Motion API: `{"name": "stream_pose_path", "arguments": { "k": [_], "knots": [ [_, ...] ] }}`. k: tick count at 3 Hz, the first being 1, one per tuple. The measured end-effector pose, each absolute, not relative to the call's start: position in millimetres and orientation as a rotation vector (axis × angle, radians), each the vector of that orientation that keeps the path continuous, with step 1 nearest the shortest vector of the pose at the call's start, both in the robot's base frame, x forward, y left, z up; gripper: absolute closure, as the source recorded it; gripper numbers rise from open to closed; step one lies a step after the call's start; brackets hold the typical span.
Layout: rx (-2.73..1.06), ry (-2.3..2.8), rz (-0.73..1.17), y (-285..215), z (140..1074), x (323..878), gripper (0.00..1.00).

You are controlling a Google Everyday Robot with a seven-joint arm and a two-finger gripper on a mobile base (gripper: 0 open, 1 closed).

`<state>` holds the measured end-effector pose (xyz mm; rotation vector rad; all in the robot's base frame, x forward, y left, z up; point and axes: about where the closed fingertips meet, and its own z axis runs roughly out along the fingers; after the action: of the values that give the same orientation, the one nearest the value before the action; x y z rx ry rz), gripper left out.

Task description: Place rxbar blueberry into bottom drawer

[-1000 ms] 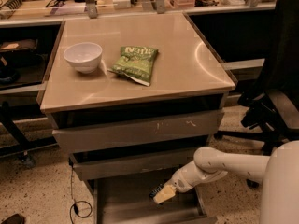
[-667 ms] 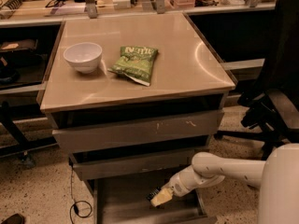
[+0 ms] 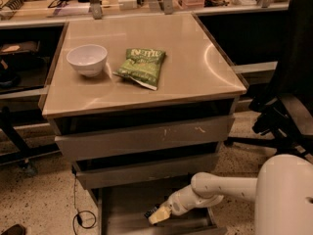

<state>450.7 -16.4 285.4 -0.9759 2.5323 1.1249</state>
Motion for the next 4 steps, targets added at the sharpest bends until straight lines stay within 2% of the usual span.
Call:
{"name": "stream_pose_path", "arguments": {
  "k": [4],
  "knots": [
    [-0.873, 2.597, 1.129, 8, 208, 451, 1.00]
  ]
}}
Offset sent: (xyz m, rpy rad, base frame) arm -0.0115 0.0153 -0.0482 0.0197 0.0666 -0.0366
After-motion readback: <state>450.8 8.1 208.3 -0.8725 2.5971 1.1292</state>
